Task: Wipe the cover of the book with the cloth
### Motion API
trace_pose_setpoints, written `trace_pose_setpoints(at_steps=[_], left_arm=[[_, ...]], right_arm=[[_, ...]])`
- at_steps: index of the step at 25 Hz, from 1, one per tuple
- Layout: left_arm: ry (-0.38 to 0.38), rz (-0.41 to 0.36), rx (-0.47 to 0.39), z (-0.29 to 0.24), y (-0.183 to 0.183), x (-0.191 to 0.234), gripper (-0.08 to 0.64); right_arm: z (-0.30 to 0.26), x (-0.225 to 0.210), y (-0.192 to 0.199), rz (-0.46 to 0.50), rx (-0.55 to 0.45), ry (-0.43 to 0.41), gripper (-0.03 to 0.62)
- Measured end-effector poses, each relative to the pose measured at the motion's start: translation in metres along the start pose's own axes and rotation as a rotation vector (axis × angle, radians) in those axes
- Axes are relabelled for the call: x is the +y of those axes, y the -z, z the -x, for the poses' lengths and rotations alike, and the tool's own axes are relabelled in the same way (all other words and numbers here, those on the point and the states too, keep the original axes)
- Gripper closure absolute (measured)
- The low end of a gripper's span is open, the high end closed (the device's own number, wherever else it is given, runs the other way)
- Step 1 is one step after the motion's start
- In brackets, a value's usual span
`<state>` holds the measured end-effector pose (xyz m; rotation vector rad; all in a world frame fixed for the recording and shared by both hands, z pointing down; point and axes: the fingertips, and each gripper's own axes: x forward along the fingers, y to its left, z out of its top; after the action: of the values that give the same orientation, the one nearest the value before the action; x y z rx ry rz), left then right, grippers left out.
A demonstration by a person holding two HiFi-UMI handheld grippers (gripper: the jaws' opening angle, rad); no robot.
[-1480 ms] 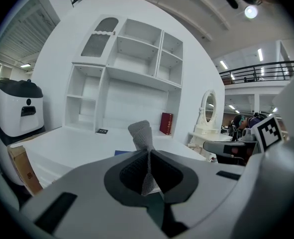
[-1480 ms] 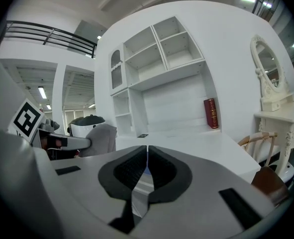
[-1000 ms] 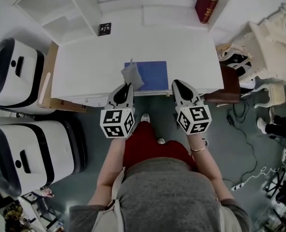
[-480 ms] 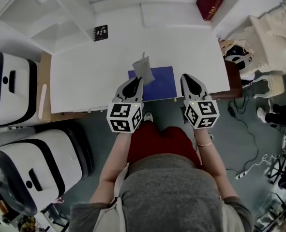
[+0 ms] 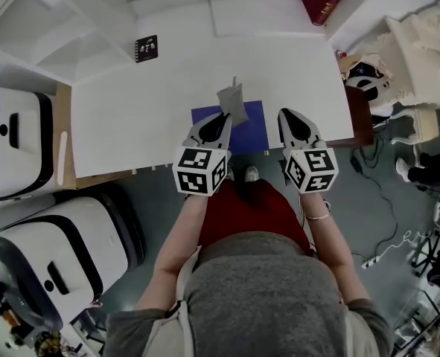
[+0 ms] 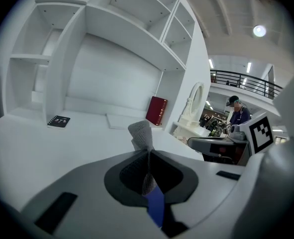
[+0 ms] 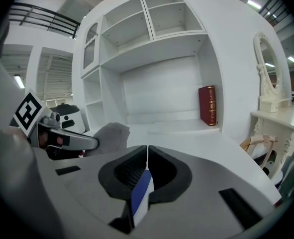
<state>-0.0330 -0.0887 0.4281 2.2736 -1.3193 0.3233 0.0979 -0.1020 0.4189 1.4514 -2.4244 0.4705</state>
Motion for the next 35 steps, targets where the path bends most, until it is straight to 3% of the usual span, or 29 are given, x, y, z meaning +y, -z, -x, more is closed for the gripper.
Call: trace_pose_setpoints(at_steps=[8,18,24,35], left_arm=[[0.027,-0.039,0.090,-0.042,0.005,-0.025,0.535],[0.029,-0.057,0.221,-0.087,0.040,-0.028,0.535],[-0.060,-0.049,0.279,-0.080,0.056,0.001,0.535],[-0.278,0.008,0.297,-0.012,0.074,0.080,0.535]], right_arm=[[-0.012,-0.017,-0.003,0.002,0.017,-0.015,0.561],[-0.025,-0.027,0.011,-0.032,0.051,-0.016,0.561],[-0.034,-0.023,0.017,-0.018,0.081,-0.042,0.561],[-0.060,0.013,0.015,0.038,0.108,-0.138,0.562]])
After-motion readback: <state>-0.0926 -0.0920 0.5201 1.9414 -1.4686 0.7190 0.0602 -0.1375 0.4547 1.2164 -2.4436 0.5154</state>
